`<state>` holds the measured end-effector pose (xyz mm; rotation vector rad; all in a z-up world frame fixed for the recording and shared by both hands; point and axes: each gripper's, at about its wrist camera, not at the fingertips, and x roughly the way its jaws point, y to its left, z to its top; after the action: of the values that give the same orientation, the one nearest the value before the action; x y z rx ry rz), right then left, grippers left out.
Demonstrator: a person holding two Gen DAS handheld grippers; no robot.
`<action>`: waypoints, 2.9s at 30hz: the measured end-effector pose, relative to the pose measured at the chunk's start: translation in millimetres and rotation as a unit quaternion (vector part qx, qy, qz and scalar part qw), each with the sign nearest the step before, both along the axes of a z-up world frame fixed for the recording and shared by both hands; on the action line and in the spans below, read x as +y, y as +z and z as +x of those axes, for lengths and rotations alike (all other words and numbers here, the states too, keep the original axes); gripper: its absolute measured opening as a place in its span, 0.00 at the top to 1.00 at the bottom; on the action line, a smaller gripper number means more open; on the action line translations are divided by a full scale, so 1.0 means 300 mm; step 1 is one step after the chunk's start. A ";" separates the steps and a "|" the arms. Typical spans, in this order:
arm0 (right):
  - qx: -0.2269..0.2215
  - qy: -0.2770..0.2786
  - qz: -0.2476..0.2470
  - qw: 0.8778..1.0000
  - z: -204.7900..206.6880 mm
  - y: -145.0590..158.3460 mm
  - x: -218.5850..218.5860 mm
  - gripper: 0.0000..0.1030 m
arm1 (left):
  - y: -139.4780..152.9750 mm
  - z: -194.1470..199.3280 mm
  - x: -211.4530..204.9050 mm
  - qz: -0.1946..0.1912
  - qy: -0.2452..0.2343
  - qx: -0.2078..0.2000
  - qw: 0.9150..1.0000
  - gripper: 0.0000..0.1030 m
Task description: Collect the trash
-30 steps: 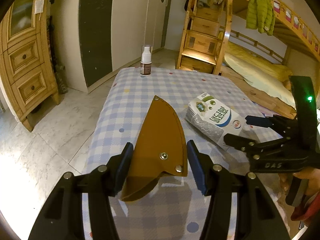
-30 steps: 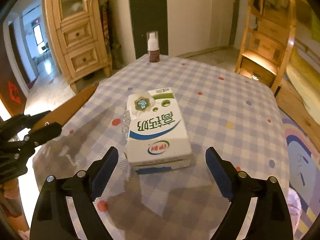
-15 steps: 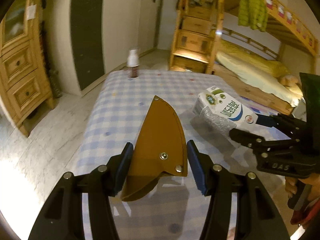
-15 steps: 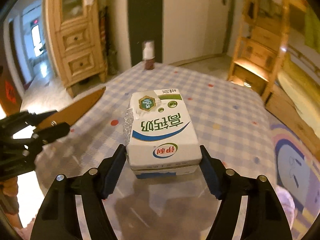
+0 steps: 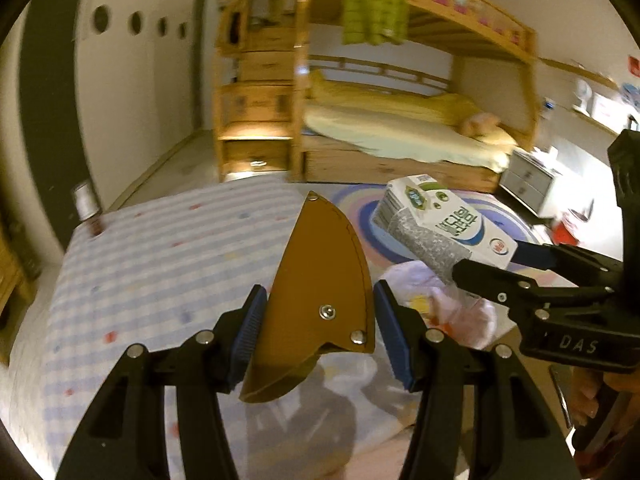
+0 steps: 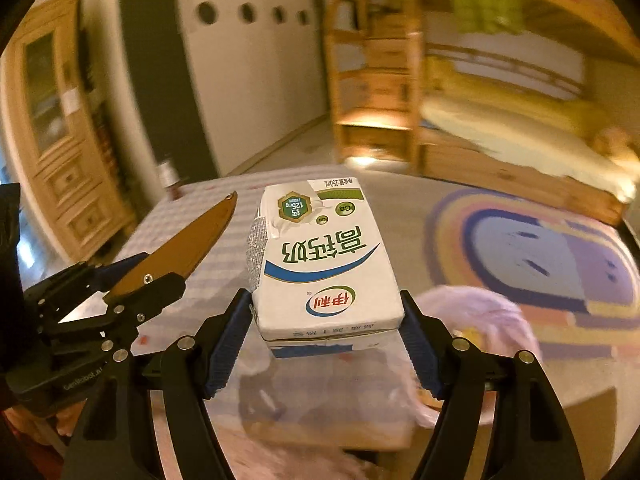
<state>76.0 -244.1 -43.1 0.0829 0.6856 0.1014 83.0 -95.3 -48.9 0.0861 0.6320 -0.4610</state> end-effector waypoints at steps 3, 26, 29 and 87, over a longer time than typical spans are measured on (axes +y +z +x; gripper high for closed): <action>-0.003 -0.039 -0.002 0.999 -0.048 0.001 -0.101 0.30 | -0.001 -0.011 -0.091 0.003 -0.026 -0.002 1.000 0.48; -0.016 -0.180 0.019 0.983 -0.081 -0.085 -0.533 0.14 | -0.095 0.083 -0.474 0.030 -0.098 0.037 0.994 0.48; -0.014 -0.203 0.029 0.979 -0.096 -0.087 -0.575 0.14 | -0.117 0.095 -0.544 0.034 -0.114 0.041 0.992 0.48; -0.013 0.103 -0.017 0.994 -0.317 0.297 0.299 0.08 | 0.223 -0.370 0.546 0.079 0.268 0.052 0.959 0.07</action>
<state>-19.2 -154.5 46.0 -0.0228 0.6675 0.2887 -28.0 68.6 18.0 0.0392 0.7631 0.1109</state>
